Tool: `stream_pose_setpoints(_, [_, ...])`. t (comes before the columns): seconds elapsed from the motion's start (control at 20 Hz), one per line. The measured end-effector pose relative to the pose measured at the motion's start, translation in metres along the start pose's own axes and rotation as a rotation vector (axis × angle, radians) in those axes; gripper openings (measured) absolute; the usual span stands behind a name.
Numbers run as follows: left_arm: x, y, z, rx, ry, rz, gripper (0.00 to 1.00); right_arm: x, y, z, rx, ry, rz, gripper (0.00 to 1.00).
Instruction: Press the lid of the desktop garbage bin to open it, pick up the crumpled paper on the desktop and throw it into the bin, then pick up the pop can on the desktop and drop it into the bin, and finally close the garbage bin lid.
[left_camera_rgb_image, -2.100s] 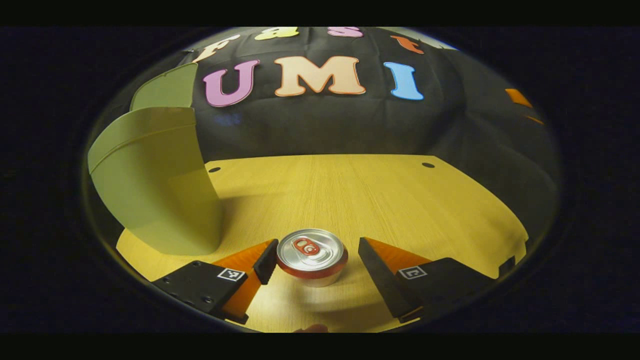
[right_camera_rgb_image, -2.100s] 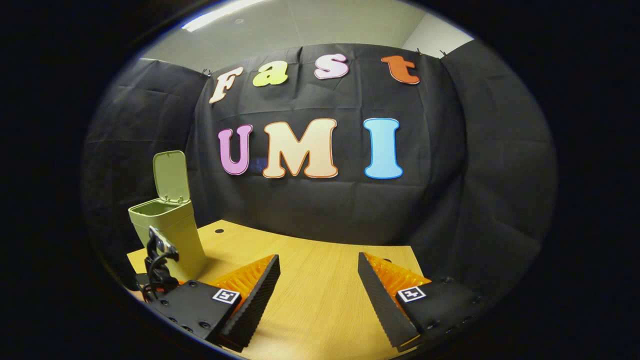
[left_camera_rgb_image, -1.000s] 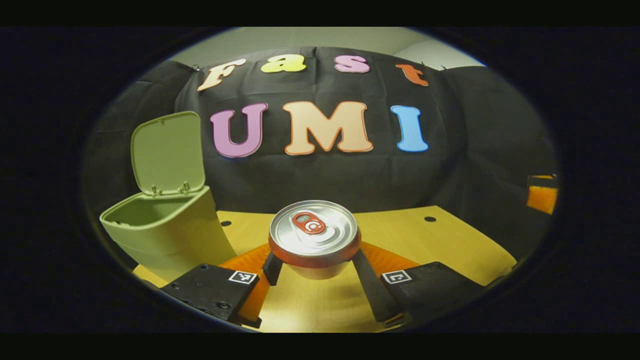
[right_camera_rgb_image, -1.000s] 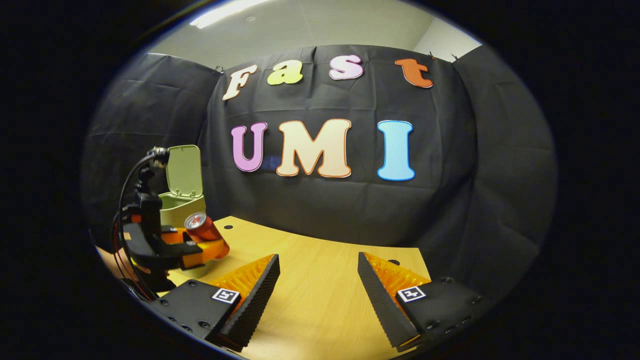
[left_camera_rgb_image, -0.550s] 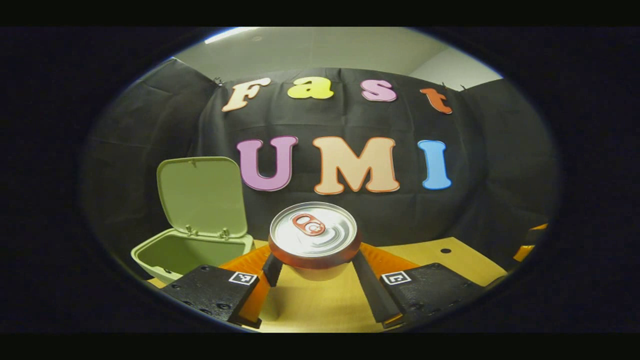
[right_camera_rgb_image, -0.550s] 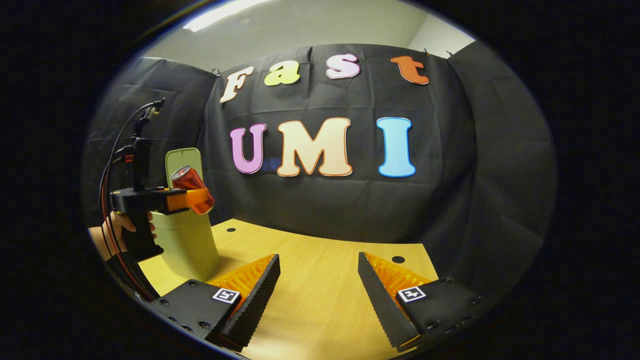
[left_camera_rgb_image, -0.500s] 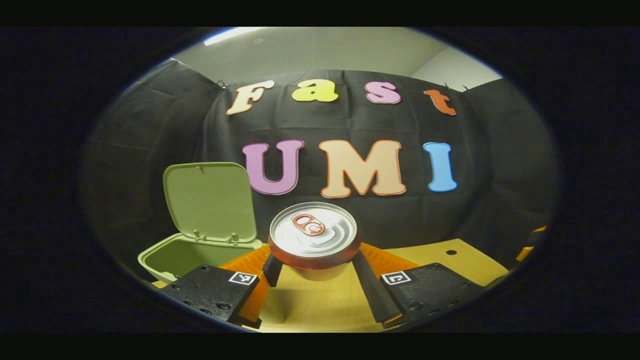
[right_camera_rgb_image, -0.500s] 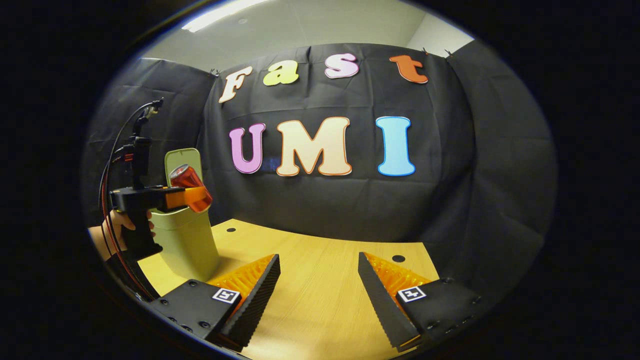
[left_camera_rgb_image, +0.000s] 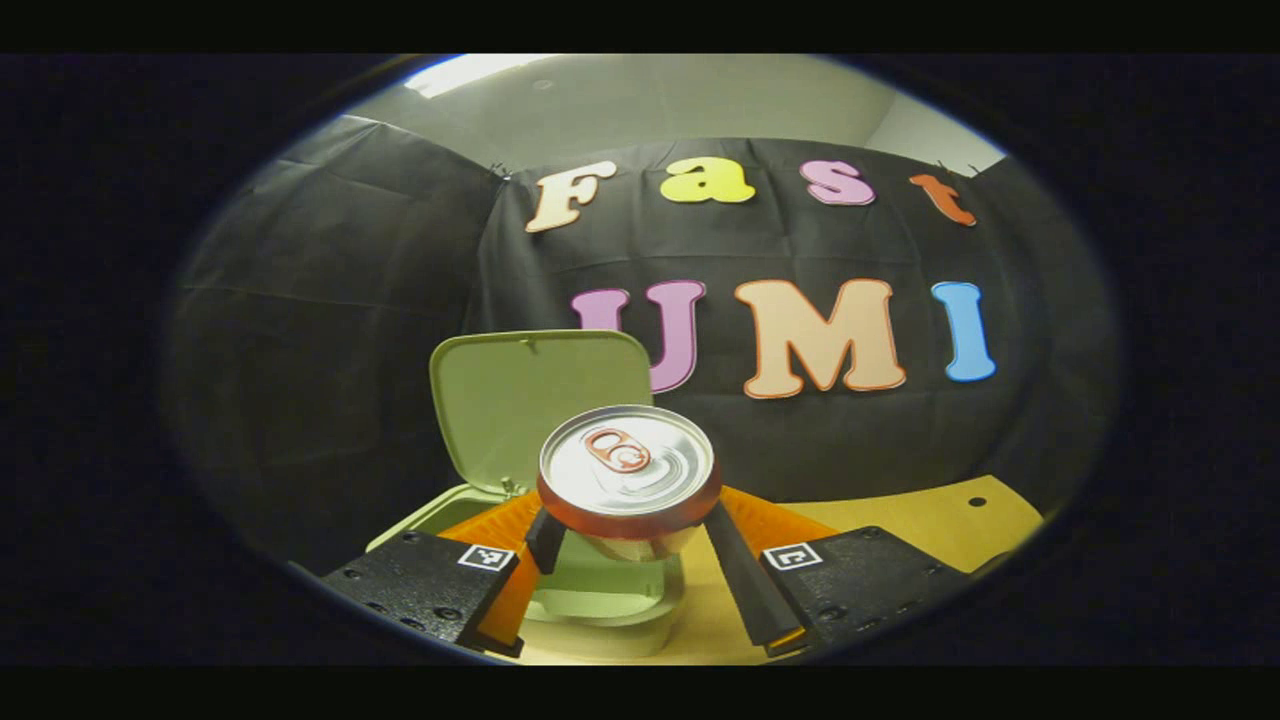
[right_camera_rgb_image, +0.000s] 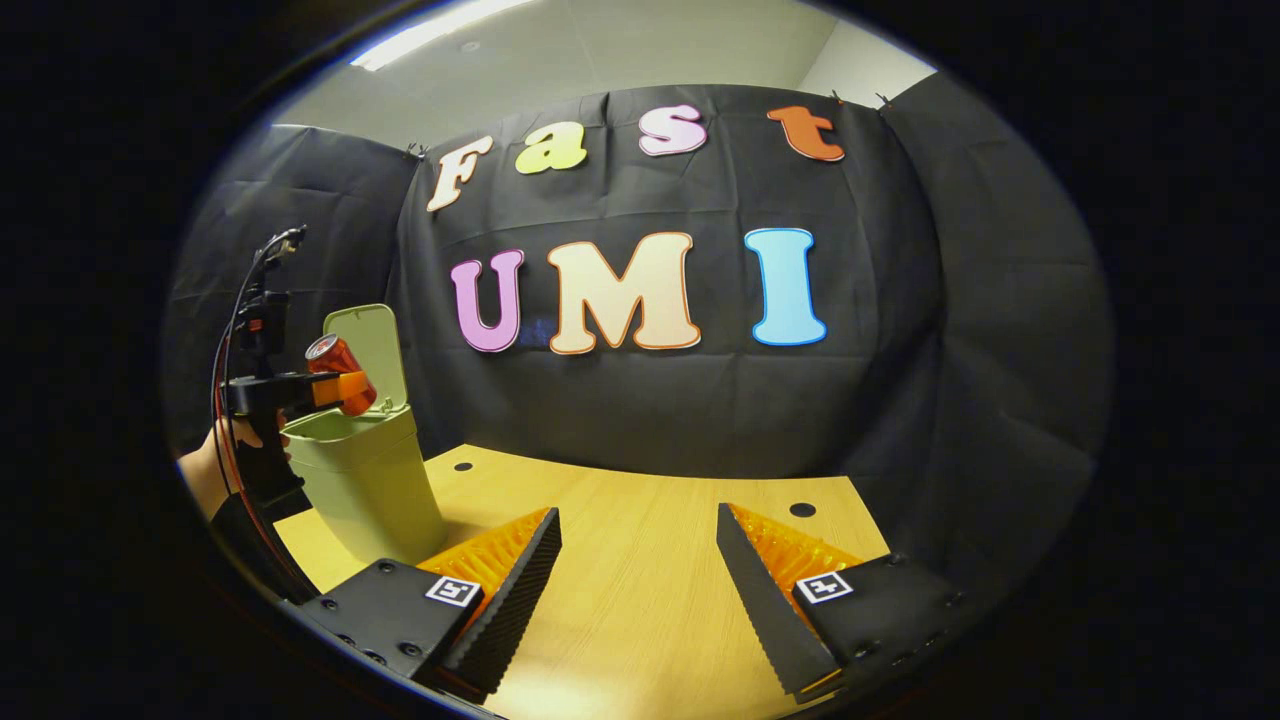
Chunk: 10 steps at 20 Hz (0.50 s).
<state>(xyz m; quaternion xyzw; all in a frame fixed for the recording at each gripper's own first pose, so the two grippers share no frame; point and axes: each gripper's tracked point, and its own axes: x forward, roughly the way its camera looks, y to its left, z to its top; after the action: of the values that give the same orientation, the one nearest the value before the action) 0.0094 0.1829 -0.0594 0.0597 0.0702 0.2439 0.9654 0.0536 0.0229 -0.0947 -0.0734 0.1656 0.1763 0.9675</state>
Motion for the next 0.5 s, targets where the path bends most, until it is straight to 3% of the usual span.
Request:
stream_pose_setpoints(0.25, [0.004, 0.036, -0.022, -0.007, 0.034, 0.056, 0.76, 0.002, 0.013, 0.000, -0.009, 0.006, 0.006, 0.98])
stream_pose_setpoints(0.45, [0.005, 0.051, -0.021, -0.010, 0.026, 0.057, 0.85, 0.008, 0.026, 0.004, -0.007, -0.001, -0.010, 0.98])
stream_pose_setpoints(0.5, [0.006, 0.052, -0.017, -0.004, 0.017, 0.047, 0.93, 0.008, 0.031, 0.005, 0.001, -0.005, -0.015, 0.98])
